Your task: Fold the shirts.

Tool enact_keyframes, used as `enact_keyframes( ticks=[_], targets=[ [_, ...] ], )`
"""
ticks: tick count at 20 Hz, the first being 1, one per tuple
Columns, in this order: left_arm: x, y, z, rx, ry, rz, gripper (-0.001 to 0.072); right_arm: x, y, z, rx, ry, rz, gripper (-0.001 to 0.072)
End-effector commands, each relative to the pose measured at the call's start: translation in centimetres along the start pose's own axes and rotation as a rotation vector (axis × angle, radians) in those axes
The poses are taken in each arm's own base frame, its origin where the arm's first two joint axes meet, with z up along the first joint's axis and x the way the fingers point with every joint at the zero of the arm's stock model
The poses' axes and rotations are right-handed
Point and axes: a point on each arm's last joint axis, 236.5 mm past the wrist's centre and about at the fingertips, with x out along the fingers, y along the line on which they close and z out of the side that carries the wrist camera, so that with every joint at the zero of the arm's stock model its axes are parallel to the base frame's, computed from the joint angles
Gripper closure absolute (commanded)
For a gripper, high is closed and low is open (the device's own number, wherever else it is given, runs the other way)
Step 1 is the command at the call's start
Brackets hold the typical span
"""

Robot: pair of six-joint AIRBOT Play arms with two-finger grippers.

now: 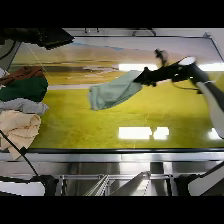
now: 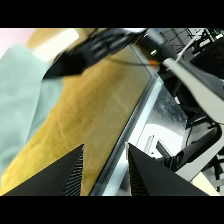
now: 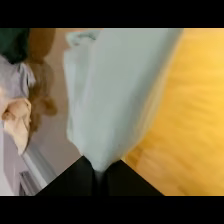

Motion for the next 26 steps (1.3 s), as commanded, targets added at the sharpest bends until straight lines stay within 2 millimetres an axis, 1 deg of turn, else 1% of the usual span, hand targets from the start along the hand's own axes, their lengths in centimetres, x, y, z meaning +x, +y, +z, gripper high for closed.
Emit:
enact_keyframes(
  ticks=[1, 2, 3, 4, 5, 6, 7, 8, 9, 11, 13, 16, 18, 20, 22, 23, 24, 25, 26],
  targets=[
    [0.0, -0.1, -0.3, 0.002, 0.014, -0.005, 0.0424, -14.1, -4.4, 3.2, 0.099, -0.227, -0.283, 0.0696],
    [0.1, -0.1, -0.3, 0.002, 0.013, -0.006, 0.0423, -18.3, -7.6, 2.7, 0.171, -0.270, -0.410, 0.0696],
    [0.1, -0.1, -0.2, 0.003, 0.012, -0.006, 0.0424, -22.7, -11.1, 1.4, 0.258, -0.299, -0.546, 0.0696],
    [0.2, -0.2, -0.3, 0.004, 0.014, -0.008, 0.0424, -26.9, -14.4, -0.3, 0.355, -0.324, -0.677, 0.0696],
    [0.4, -0.4, -0.4, 0.006, 0.018, -0.011, 0.0424, -30.4, -17.1, -2.4, 0.449, -0.342, -0.784, 0.0696],
    [0.6, -0.5, -0.4, 0.007, 0.023, -0.014, 0.0424, -33.4, -19.3, -4.6, 0.540, -0.356, -0.867, 0.0696],
    [0.8, -0.7, -0.6, 0.010, 0.031, -0.020, 0.0424, -35.9, -21.0, -7.0, 0.617, -0.374, -0.926, 0.0696],
    [0.9, -0.8, -0.6, 0.010, 0.033, -0.021, 0.0424, -37.7, -22.3, -9.3, 0.688, -0.392, -0.960, 0.0696],
    [1.2, -1.0, -0.7, 0.014, 0.039, -0.027, 0.0424, -38.9, -23.4, -11.3, 0.748, -0.410, -0.980, 0.0696],
    [1.8, -1.5, -0.9, 0.020, 0.050, -0.037, 0.0424, -40.7, -25.0, -15.5, 0.868, -0.482, -0.992, 0.0697],
    [2.6, -1.8, -1.3, 0.015, 0.065, -0.052, 0.0424, -42.7, -25.9, -19.5, 0.946, -0.578, -1.011, 0.0697],
    [4.3, -1.0, -3.0, -0.049, 0.113, -0.081, 0.0424, -44.7, -26.6, -26.0, 1.088, -0.648, -1.023, 0.0696],
    [5.3, 0.3, -4.2, -0.089, 0.132, -0.094, 0.0424, -44.9, -27.2, -29.7, 1.134, -0.612, -1.022, 0.0696],
    [6.0, 1.5, -4.9, -0.132, 0.128, -0.092, 0.0424, -44.1, -27.5, -33.0, 1.198, -0.557, -1.021, 0.0696],
    [6.1, 2.6, -4.9, -0.151, 0.109, -0.081, 0.0424, -43.3, -27.9, -35.4, 1.240, -0.511, -1.037, 0.0694],
    [6.0, 2.7, -5.0, -0.153, 0.110, -0.080, 0.0424, -42.7, -27.9, -36.1, 1.257, -0.491, -1.032, 0.0676],
    [6.0, 2.6, -4.9, -0.152, 0.108, -0.083, 0.0424, -42.3, -27.8, -36.5, 1.272, -0.474, -1.021, 0.0471],
    [5.9, 2.5, -4.8, -0.152, 0.106, -0.088, 0.0424, -42.1, -27.6, -36.6, 1.279, -0.464, -1.014, 0.0145],
    [5.9, 2.4, -4.9, -0.151, 0.108, -0.090, 0.0424, -42.1, -27.3, -36.6, 1.284, -0.455, -1.006, 0.0037]
  ],
)
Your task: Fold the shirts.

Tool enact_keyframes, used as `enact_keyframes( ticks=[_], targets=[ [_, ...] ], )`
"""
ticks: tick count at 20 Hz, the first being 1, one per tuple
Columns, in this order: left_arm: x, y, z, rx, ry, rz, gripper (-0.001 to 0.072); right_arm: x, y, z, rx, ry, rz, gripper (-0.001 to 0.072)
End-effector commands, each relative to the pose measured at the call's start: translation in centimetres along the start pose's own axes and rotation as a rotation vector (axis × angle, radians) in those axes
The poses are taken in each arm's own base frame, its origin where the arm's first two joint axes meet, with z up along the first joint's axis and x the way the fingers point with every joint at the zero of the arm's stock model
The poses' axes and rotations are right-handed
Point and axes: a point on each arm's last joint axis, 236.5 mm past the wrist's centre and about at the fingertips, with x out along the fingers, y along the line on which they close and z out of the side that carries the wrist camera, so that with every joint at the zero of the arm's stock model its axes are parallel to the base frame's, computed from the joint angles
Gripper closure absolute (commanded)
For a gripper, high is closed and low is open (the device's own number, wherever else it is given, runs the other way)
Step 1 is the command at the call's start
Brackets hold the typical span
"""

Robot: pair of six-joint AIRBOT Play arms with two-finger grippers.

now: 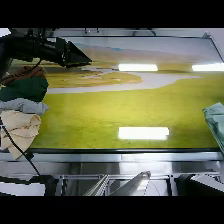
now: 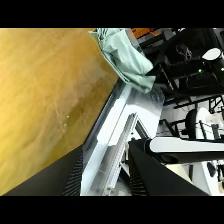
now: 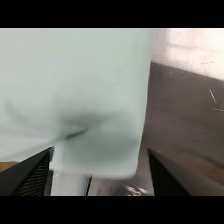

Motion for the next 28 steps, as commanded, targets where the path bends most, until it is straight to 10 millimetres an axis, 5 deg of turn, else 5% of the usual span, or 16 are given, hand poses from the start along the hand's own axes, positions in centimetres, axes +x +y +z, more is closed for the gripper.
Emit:
enact_keyframes(
  ticks=[1, 5, 6, 8, 9, 12, 15, 18, 22, 25, 28],
  targets=[
    [0.0, 0.1, -0.2, -0.005, 0.000, -0.007, 0.0424, -0.2, -1.3, -1.0, 0.008, 0.044, -0.027, 0.0037],
    [-0.4, 0.1, 1.0, 0.037, -0.037, 0.014, 0.0424, -2.3, 1.3, 0.2, -0.004, 0.017, 0.042, 0.0055],
    [-1.2, -0.4, 1.9, 0.071, -0.066, 0.030, 0.0424, -3.4, 3.6, 0.9, -0.041, -0.004, 0.107, 0.0144],
    [-3.5, -1.7, 4.5, 0.147, -0.149, 0.075, 0.0437, -6.5, 10.3, 1.2, -0.173, -0.041, 0.289, 0.0568],
    [-4.9, -2.2, 5.6, 0.182, -0.188, 0.103, 0.0651, -8.2, 14.3, 0.5, -0.256, -0.057, 0.394, 0.0693],
    [-8.2, -2.8, 7.5, 0.189, -0.281, 0.151, 0.0705, -11.2, 23.6, -4.1, -0.478, -0.073, 0.583, 0.0694],
    [-8.3, -1.5, 4.4, 0.088, -0.235, 0.145, 0.0706, -11.5, 29.4, -13.5, -0.787, 0.015, 0.652, 0.0695],
    [-6.2, 0.8, -2.8, -0.045, -0.148, 0.237, 0.0706, -10.5, 29.8, -23.1, -1.026, 0.122, 0.653, 0.0695],
    [-2.8, 3.1, -16.4, -0.226, -0.130, 0.330, 0.0694, -6.8, 23.5, -33.6, -1.206, 0.287, 0.603, 0.0695],
    [-1.1, 5.2, -24.5, -0.348, -0.172, 0.362, 0.0688, -3.7, 20.5, -36.8, -1.221, 0.297, 0.587, 0.0695],
    [-1.0, 5.3, -27.3, -0.408, -0.204, 0.348, 0.0687, -3.6, 20.3, -37.2, -1.224, 0.318, 0.582, 0.0694]
  ],
)
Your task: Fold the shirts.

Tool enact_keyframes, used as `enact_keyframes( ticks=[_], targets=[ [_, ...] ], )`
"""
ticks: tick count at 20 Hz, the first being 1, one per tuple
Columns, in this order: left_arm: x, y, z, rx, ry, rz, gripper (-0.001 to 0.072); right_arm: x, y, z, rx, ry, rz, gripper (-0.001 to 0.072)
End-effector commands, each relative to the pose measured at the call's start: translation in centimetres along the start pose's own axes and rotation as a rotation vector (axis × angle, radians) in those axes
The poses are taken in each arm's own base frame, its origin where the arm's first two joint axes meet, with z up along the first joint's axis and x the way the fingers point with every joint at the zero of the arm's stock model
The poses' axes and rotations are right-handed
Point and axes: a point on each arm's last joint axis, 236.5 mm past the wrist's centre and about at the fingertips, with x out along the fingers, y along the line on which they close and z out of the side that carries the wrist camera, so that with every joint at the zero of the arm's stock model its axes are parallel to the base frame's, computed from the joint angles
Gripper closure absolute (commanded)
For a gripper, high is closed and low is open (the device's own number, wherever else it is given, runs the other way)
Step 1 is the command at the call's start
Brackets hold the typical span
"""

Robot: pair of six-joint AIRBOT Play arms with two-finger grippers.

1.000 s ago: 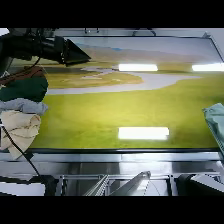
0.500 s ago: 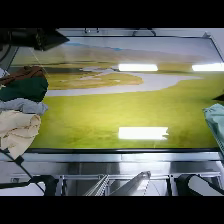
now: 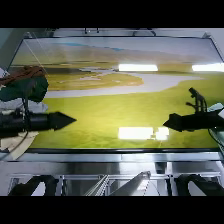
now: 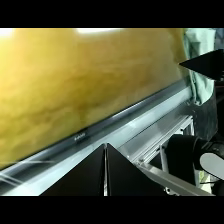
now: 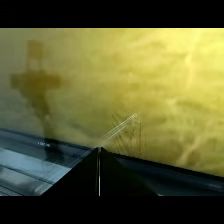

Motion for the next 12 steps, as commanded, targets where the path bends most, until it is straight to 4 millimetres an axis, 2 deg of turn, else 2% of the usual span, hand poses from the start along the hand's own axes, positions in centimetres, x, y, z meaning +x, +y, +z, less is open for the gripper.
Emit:
enact_keyframes(
  ticks=[1, 6, 12],
  targets=[
    [0.2, 2.3, -3.9, -0.073, -0.041, 0.018, 0.0687, 1.2, 0.3, -1.7, -0.008, 0.020, 0.008, 0.0694],
    [-1.7, 2.2, -3.0, -0.063, -0.139, 0.042, 0.0687, 1.2, 0.4, -2.1, -0.007, 0.039, 0.011, 0.0694],
    [-2.6, 1.8, -2.7, -0.029, -0.191, 0.058, 0.0687, 1.2, 0.4, -2.1, -0.007, 0.038, 0.011, 0.0694]
  ],
)
